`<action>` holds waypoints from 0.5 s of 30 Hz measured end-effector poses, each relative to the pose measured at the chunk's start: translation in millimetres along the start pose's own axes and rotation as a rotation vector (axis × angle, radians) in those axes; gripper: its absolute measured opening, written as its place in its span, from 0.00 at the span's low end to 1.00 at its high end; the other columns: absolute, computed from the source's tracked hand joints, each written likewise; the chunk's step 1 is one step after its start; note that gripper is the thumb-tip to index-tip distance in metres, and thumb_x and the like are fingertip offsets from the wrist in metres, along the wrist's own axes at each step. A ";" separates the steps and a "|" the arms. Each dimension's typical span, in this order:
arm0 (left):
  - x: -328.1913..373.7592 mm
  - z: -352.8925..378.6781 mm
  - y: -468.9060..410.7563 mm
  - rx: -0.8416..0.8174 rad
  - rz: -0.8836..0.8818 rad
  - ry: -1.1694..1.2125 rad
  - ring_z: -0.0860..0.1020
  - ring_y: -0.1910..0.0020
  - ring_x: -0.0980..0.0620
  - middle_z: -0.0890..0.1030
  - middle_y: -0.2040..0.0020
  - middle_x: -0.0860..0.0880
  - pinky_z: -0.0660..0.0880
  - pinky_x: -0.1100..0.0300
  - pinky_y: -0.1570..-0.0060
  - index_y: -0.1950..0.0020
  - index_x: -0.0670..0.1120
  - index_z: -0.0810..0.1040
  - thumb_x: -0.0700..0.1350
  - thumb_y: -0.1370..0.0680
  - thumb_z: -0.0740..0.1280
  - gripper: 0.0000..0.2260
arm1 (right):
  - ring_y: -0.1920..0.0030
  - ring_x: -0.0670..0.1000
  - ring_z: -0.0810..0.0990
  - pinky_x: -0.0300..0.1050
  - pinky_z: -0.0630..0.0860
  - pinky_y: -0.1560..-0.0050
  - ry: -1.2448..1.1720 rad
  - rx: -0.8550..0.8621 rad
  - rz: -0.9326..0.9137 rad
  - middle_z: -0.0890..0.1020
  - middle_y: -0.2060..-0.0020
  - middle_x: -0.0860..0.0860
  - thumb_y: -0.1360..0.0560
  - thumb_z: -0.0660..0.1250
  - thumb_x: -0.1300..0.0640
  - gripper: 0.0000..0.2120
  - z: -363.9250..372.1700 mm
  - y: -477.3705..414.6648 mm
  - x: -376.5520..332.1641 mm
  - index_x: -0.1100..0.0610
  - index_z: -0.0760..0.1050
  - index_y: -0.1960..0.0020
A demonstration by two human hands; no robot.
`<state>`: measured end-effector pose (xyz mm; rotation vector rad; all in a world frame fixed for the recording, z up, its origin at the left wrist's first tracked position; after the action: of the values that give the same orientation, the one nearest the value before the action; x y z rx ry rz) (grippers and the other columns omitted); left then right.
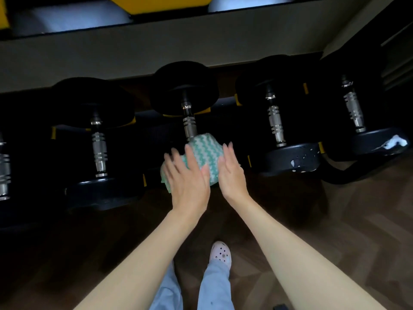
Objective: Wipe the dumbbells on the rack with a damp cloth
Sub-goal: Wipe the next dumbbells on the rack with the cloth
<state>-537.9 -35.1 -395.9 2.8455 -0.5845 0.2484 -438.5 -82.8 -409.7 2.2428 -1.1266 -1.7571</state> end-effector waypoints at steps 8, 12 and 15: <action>72.7 6.8 -41.8 -0.272 0.546 -0.432 0.76 0.45 0.42 0.75 0.42 0.44 0.66 0.53 0.61 0.36 0.42 0.70 0.43 0.20 0.54 0.14 | 0.40 0.50 0.74 0.47 0.67 0.33 -0.415 -0.155 0.489 0.78 0.40 0.52 0.18 0.50 0.50 0.18 -9.9 -20.4 59.9 0.54 0.69 0.32; 74.7 11.9 -46.6 -0.297 0.616 -0.441 0.75 0.43 0.44 0.75 0.39 0.47 0.64 0.54 0.63 0.34 0.44 0.69 0.44 0.18 0.52 0.15 | 0.42 0.51 0.76 0.50 0.69 0.33 -0.608 -0.052 0.532 0.78 0.42 0.54 0.18 0.53 0.54 0.16 -10.8 -5.5 66.2 0.58 0.69 0.34; 67.2 3.2 -38.8 -0.214 0.554 -0.368 0.76 0.46 0.43 0.76 0.41 0.45 0.64 0.54 0.61 0.33 0.46 0.68 0.48 0.17 0.50 0.15 | 0.42 0.55 0.78 0.56 0.74 0.38 -0.684 0.049 0.575 0.78 0.42 0.59 0.18 0.54 0.57 0.16 -8.2 2.9 68.1 0.61 0.68 0.33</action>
<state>-460.8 -25.8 -392.2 2.4744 -1.3781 -0.2463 -427.9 -127.6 -460.7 1.1188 -1.7024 -2.2431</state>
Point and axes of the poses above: each hand's wrist, its own y-axis away from the middle knuckle, its own z-axis out of the palm, x = y × z, the point moved 6 cm from there along -y, towards the middle knuckle
